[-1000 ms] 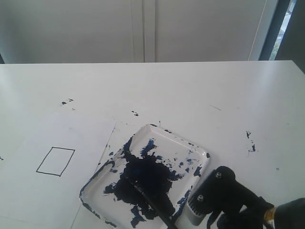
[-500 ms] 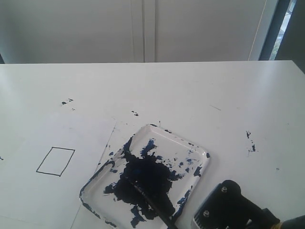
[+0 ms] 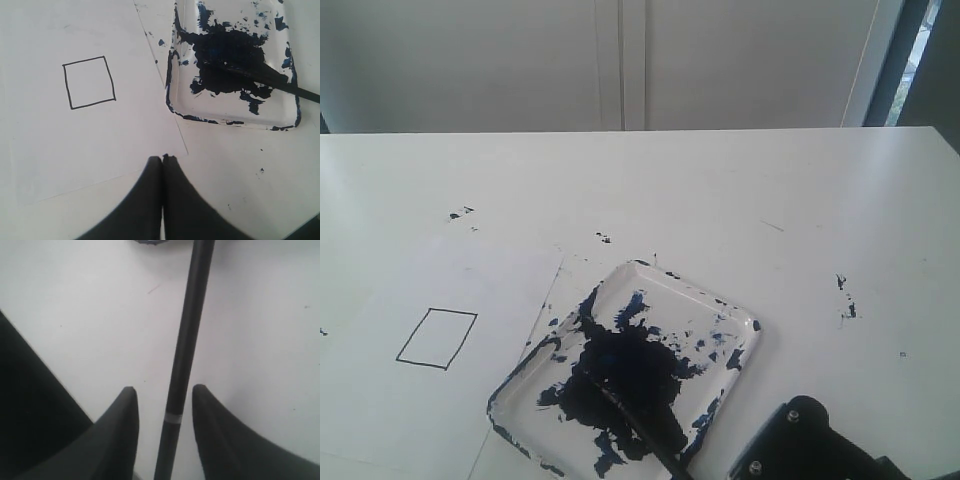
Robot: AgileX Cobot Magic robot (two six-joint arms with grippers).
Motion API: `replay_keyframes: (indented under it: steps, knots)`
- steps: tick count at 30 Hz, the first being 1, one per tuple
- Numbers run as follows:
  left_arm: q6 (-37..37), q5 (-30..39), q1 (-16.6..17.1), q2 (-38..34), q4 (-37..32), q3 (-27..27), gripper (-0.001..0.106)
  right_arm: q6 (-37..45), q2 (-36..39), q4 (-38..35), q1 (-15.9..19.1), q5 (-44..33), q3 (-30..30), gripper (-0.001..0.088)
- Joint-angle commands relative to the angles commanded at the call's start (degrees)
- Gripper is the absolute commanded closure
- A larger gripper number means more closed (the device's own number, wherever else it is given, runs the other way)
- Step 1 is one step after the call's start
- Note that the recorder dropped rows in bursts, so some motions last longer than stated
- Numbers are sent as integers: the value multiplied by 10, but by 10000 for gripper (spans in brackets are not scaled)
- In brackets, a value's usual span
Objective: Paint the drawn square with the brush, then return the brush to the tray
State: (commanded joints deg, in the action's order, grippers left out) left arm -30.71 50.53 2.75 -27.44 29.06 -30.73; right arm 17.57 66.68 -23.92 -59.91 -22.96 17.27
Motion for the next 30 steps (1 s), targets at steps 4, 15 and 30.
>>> replay_keyframes:
  steps: [4,15,30]
  knots:
    - [0,0,0,0,0,0,1053,-4,18,0,0,19,-7,516]
    - [0,0,0,0,0,0,1053,-17,49,3,0,61,-9,669]
    - [0,0,0,0,0,0,1053,-23,48,3,0,76,-7,868]
